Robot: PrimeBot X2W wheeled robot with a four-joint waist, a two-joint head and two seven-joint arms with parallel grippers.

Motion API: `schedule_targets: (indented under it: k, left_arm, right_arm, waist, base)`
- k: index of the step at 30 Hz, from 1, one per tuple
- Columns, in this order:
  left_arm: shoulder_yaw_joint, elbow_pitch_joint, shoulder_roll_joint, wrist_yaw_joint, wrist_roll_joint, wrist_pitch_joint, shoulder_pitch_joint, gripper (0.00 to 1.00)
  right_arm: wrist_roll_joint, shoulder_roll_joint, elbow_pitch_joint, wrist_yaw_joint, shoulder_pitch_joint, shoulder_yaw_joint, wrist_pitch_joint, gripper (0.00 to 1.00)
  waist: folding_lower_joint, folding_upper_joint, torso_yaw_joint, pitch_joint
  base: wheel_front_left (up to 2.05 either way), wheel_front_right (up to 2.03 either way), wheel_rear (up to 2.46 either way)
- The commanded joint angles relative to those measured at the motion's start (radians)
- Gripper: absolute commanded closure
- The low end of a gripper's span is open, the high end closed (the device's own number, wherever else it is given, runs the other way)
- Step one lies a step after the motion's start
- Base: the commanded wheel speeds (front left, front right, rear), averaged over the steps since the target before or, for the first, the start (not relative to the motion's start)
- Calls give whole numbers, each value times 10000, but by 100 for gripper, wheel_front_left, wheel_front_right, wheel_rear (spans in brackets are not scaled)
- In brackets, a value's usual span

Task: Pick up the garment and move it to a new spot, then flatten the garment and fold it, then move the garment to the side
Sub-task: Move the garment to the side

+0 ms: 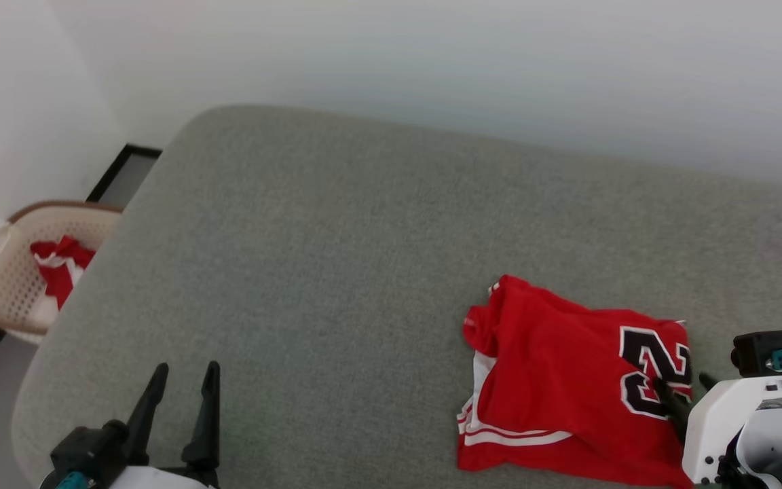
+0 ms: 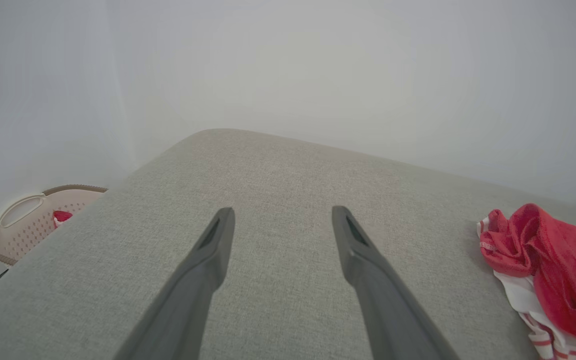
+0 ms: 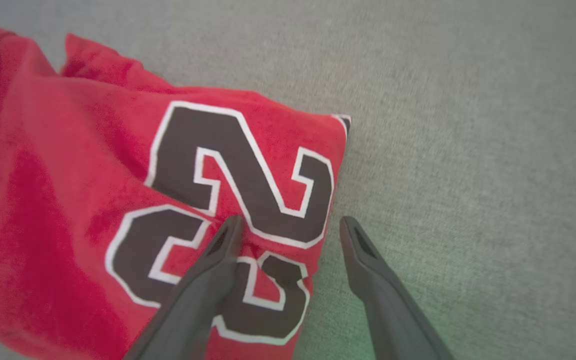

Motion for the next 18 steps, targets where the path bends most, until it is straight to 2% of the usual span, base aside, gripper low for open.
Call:
schedule_targets:
  k: [1, 12, 13, 14, 18]
  left_arm:
    - [-6, 47, -70, -34, -67, -65, -154, 0]
    - [-9, 352, -275, -99, -16, -159, -480, 0]
    - [-2, 369, -282, -111, -15, -165, -488, 0]
    - [7, 392, -295, -123, -13, -169, -499, 0]
    - [33, 441, -324, -166, -3, -183, -566, 0]
  right_arm:
    - [28, 34, 102, -8, -164, -87, 381, 0]
    - [-102, 445, 524, -9, -96, -487, 2770, 0]
    - [-141, 467, 566, -9, -88, -461, 2954, 36]
    - [-55, 497, 546, -9, -100, -317, 3132, 100]
    - [181, 417, 597, -11, -387, -219, 3503, 100]
  waist:
    - [0, 0, 253, 464]
    - [0, 0, 193, 825]
    - [0, 0, 188, 831]
    - [0, 0, 180, 837]
    - [0, 0, 122, 860]
  base:
    - [0, 0, 0]
    - [0, 0, 0]
    - [0, 0, 0]
    - [0, 0, 0]
    - [0, 0, 0]
